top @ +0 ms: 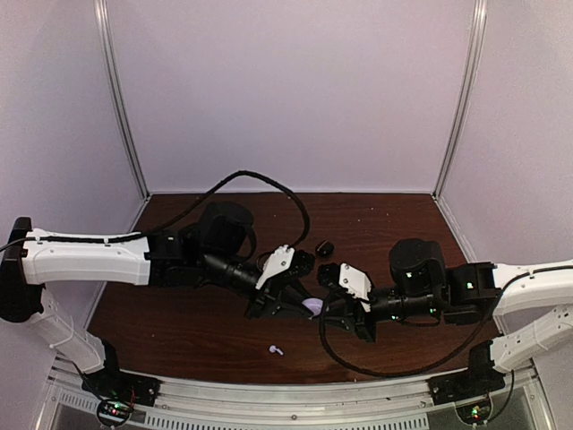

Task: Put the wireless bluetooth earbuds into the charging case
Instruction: Pass from the left arm to the right

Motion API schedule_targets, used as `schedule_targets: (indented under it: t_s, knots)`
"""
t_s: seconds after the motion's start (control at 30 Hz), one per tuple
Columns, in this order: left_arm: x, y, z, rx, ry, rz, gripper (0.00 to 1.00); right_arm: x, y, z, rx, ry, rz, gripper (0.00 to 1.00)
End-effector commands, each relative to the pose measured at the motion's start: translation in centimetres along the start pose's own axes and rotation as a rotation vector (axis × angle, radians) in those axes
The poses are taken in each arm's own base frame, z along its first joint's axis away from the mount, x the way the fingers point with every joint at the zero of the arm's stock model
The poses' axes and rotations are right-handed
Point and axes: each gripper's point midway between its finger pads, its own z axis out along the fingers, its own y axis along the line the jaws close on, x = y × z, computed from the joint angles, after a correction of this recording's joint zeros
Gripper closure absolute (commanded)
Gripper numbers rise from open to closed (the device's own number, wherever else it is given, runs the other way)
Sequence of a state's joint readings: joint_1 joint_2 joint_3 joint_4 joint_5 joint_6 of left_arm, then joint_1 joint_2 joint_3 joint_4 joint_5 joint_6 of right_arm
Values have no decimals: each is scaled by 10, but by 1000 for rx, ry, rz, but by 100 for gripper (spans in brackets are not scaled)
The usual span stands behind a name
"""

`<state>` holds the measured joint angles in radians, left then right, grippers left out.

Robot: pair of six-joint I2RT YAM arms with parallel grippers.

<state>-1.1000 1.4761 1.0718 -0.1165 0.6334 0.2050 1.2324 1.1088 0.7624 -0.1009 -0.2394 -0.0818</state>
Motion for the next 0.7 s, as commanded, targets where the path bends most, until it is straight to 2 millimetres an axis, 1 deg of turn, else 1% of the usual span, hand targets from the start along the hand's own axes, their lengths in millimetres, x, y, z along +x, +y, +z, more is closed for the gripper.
schedule_targets:
  t_s: [0.0,0.07,0.1,0.13,0.23,0.3,0.33,0.43,0.53,0.67]
  knots:
    - [-19,16,-5,-94,-51,0,72,-22,2,-9,-13,-79,-11,86]
    - [-20,18,-9,-121,-69,-17,64,-24,2,-11,-8,-95,-6,86]
    - [-28,20,-12,-138,-108,2,61,-24,1,-12,-5,-103,-3,86]
    - [-29,19,-14,-143,-120,-2,58,-24,1,-13,-3,-111,3,86]
    - [-33,17,-21,-162,-170,1,53,-22,0,-15,7,-124,13,86]
    - [-35,19,-24,-184,-188,1,51,-21,-1,-17,10,-127,16,87]
    - [-36,20,-25,-192,-190,-1,51,-26,-1,-19,13,-150,14,87]
    - [-38,24,-27,-219,-195,-2,51,-30,0,-22,7,-176,6,87]
    - [-43,30,-30,-257,-208,-7,52,-27,2,-22,-2,-176,-3,88]
    - [-50,33,-37,-281,-236,-4,53,-23,4,-21,-11,-166,-18,88]
